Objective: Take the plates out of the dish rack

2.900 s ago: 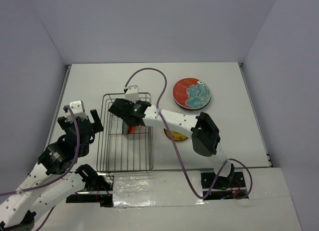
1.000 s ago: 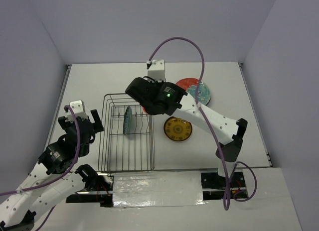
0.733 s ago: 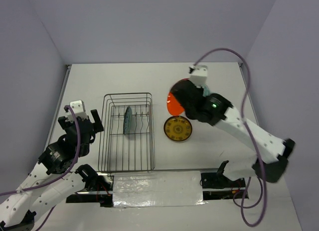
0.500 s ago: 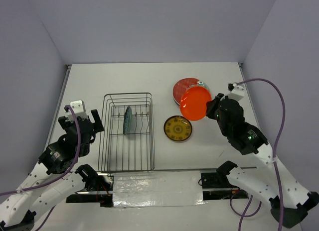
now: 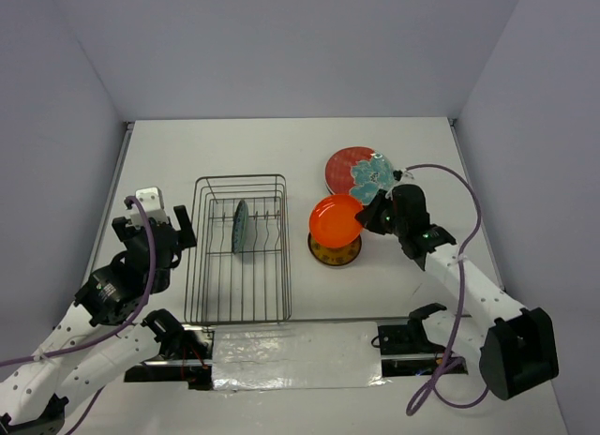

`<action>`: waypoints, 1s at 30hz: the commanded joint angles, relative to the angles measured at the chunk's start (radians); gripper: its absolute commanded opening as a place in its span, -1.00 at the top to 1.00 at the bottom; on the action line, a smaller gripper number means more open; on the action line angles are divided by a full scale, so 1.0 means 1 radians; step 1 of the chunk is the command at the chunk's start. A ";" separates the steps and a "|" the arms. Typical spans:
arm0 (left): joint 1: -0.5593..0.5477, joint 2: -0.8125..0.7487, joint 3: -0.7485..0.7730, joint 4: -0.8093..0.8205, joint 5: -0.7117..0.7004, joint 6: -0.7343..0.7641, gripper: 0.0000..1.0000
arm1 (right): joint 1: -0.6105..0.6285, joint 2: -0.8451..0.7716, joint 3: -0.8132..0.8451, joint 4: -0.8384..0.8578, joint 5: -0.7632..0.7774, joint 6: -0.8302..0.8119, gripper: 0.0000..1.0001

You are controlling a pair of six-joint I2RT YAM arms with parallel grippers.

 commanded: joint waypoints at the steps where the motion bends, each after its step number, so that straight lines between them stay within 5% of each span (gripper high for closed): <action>1: 0.001 0.000 0.001 0.039 0.006 0.017 -0.99 | -0.039 0.060 -0.015 0.184 -0.130 0.039 1.00; 9: 0.001 -0.006 -0.002 0.048 0.017 0.024 -0.99 | -0.088 0.215 -0.078 0.295 -0.227 0.022 0.92; 17: 0.001 -0.006 -0.002 0.053 0.025 0.029 -0.99 | -0.089 0.162 -0.150 0.296 -0.221 0.005 0.79; 20: 0.001 -0.005 -0.002 0.050 0.026 0.029 -0.99 | -0.089 0.150 -0.155 0.262 -0.223 -0.018 0.44; 21: 0.001 -0.003 -0.004 0.050 0.025 0.027 -0.99 | -0.089 0.144 -0.153 0.248 -0.220 -0.024 -0.05; 22: 0.001 -0.003 -0.002 0.048 0.025 0.026 -0.99 | -0.089 0.125 -0.153 0.222 -0.212 -0.028 -0.24; 24: 0.001 -0.005 -0.002 0.048 0.025 0.026 -0.99 | -0.088 0.104 -0.149 0.198 -0.198 -0.033 -0.45; 28: 0.001 -0.002 -0.002 0.048 0.028 0.026 -0.99 | -0.083 0.039 -0.094 0.016 -0.096 -0.071 -0.56; 29: -0.001 0.000 -0.002 0.048 0.028 0.026 -0.99 | -0.076 0.029 -0.074 -0.031 0.006 -0.079 -0.86; 30: -0.001 0.001 -0.001 0.047 0.026 0.024 -0.99 | -0.060 0.019 -0.023 -0.090 0.080 -0.084 -0.90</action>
